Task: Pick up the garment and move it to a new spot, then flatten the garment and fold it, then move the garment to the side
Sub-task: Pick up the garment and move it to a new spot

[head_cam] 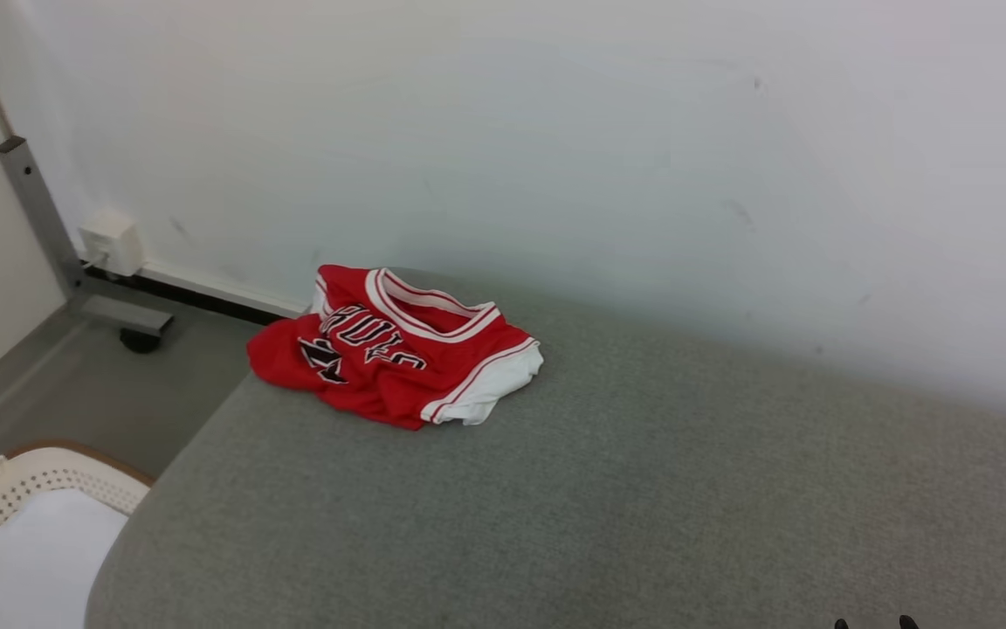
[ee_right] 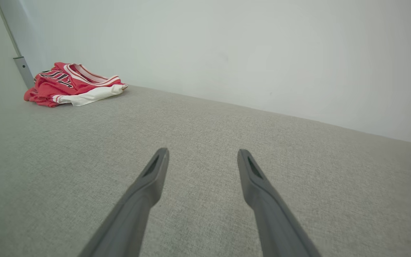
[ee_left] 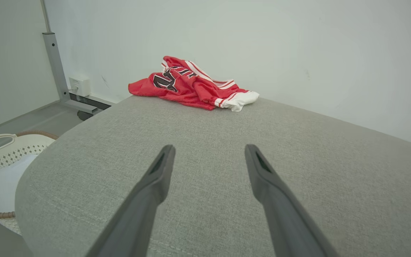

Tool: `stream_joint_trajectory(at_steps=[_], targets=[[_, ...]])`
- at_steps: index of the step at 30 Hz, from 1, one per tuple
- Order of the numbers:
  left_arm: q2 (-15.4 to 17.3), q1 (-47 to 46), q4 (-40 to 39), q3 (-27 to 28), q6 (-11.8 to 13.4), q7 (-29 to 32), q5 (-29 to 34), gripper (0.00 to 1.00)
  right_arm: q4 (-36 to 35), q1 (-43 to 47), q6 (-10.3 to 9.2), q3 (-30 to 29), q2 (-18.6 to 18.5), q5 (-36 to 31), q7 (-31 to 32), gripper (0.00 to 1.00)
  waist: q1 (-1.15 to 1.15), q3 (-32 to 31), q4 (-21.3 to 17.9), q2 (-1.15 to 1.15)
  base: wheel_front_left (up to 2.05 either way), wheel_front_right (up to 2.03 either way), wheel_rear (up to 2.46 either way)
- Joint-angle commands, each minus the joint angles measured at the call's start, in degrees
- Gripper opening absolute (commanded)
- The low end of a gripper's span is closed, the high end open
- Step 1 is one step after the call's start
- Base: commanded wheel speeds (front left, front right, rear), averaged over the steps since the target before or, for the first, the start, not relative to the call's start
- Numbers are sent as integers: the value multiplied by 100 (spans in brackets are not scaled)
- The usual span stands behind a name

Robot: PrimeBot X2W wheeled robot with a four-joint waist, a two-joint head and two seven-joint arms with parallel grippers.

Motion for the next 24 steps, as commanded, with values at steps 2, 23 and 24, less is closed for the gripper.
stream_joint_trajectory(at_steps=[2, 23, 24], targets=[[20, 57, -20, 43, -23, 0, 21, 100, 19, -72, -12, 20, 15, 21, -17, 100, 0, -3, 129, 0, 0, 0, 0], [714, -3824, 1096, -37, -387, 507, -588, 100, -657, -1277, -12, -256, -893, -2, -17, 100, 0, 2680, -633, 0, 0, 0, 0], [771, -4137, 1225, -67, -388, 660, -688, 100, -716, -1411, -12, -292, -979, 12, -17, 100, 0, 2887, -679, 0, 0, 0, 0]])
